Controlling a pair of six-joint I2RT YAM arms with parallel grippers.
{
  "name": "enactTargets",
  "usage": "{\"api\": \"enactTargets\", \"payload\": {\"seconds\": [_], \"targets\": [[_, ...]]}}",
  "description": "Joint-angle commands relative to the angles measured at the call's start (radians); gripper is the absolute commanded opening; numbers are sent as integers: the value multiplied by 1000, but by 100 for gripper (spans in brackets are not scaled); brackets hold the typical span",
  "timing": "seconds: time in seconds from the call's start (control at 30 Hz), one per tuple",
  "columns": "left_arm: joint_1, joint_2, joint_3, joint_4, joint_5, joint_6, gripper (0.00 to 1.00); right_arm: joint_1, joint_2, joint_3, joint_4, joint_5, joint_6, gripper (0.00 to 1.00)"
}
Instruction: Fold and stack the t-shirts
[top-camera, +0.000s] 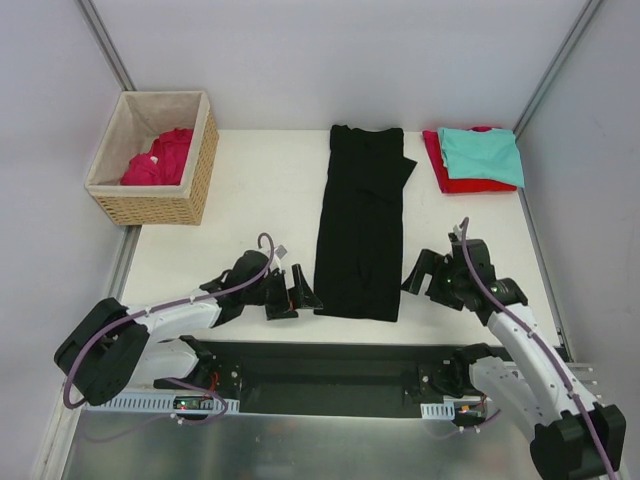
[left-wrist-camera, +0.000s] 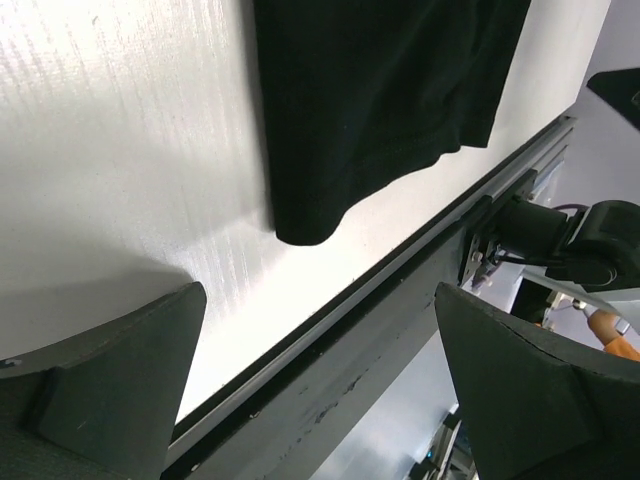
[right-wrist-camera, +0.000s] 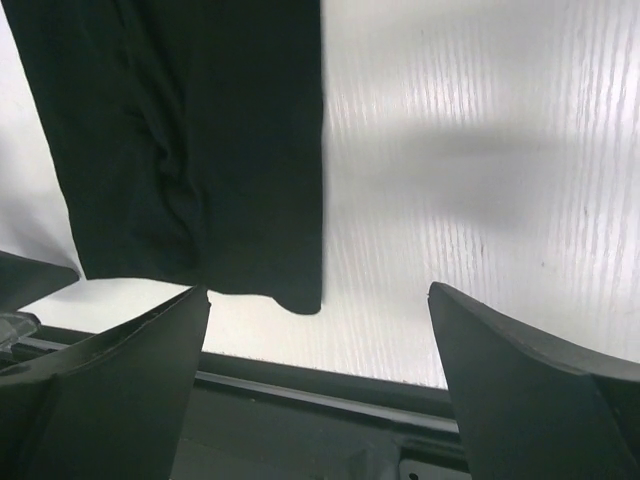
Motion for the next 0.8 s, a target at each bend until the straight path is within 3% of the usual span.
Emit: {"api": "enactTargets", "payload": {"seconds": [0.0,0.17,0.23,0.57,0.67,0.77], "targets": [[-4,-31,-32,86,14,-35,99,30,-97,-62,-73,51,61,93],[-4,19,-93,219,27,-57,99,76,-82,-137,-26,25,110,84],[-4,68,-113,279,31,-64,99,123,-50,-159,3,26,136,74],[-5,334,-120,552,88,-110,99,252,73,-156,111,115,216,73],[-4,372,-117,582,93,-118,99,261,86,-156,128,128,223,62],[-4,389,-115,588,96,-118,99,269,94,-153,137,143,233,59]]}}
